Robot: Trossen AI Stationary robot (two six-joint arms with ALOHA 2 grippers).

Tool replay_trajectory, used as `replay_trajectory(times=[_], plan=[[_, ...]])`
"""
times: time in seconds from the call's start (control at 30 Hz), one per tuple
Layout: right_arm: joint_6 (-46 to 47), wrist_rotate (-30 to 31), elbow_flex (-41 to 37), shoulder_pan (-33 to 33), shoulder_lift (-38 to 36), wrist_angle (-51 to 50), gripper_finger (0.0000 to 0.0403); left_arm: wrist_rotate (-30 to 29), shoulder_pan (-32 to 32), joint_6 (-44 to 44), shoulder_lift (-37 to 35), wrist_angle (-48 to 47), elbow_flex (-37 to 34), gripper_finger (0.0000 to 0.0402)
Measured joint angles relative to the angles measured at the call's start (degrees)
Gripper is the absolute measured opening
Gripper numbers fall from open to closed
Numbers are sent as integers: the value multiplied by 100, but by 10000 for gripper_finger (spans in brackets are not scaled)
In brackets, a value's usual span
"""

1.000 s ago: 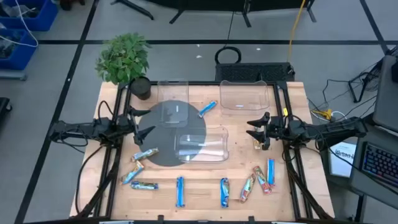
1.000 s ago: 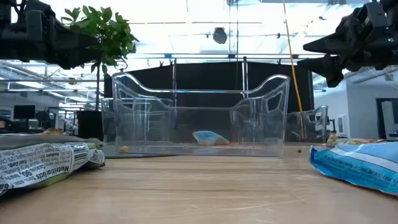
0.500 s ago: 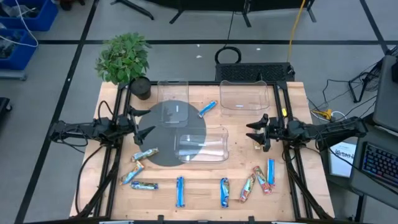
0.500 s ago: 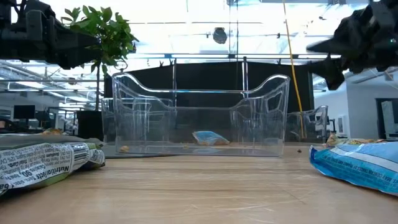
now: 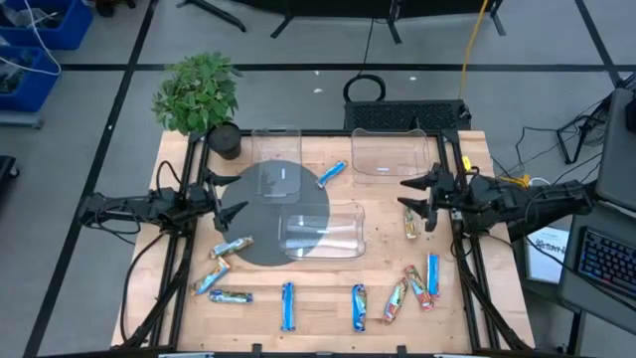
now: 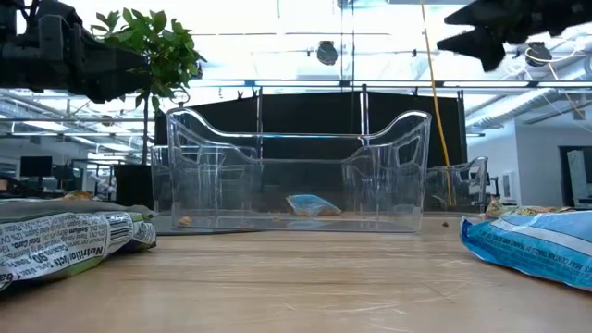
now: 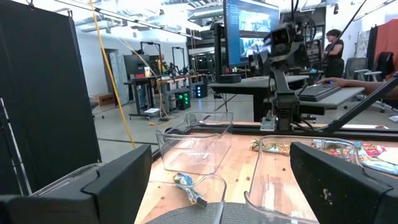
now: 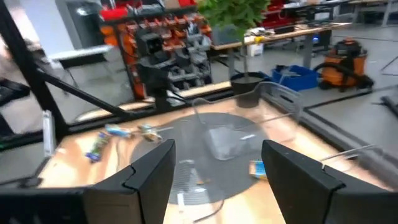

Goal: Pick and place Granola Bars by type
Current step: Put the red granola bar into the top right transparent bin

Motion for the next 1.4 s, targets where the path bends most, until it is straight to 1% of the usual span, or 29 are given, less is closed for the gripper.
replay_trajectory(times=[0.2, 0.3, 0.5, 0.63, 0.7, 0.9, 1.0, 1.07, 1.23, 1.4], plan=[[-73, 682, 1164, 0, 955, -411, 233, 0, -1, 2, 0, 12, 0, 379], [170, 992, 1827, 2, 1371, -915, 233, 1, -2, 2, 0, 5, 0, 379], [521, 1170, 3164, 2, 2111, -2379, 233, 2, 0, 2, 0, 7, 0, 379], [681, 1147, 3896, 4, 2573, -3337, 233, 4, -1, 2, 0, 7, 0, 379], [609, 921, 4214, 4, 2791, -3737, 233, 7, 0, 2, 0, 6, 0, 379], [-130, -441, 4917, 4, 3250, -4246, 233, 22, -2, 2, 0, 7, 0, 379], [-567, -948, 5154, 65, 3436, -4461, 233, 22, 0, 2, 0, 7, 0, 379], [-844, -1091, 5269, 184, 3556, -4677, 233, 22, -1, 2, 0, 6, 0, 379], [-1448, -1185, 5432, 648, 3844, -5125, 233, 20, -2, 2, 0, 5, 0, 379], [-1725, -1600, 5457, 1119, 4130, -5293, 233, 20, 0, 1, 0, 7, 0, 379]])
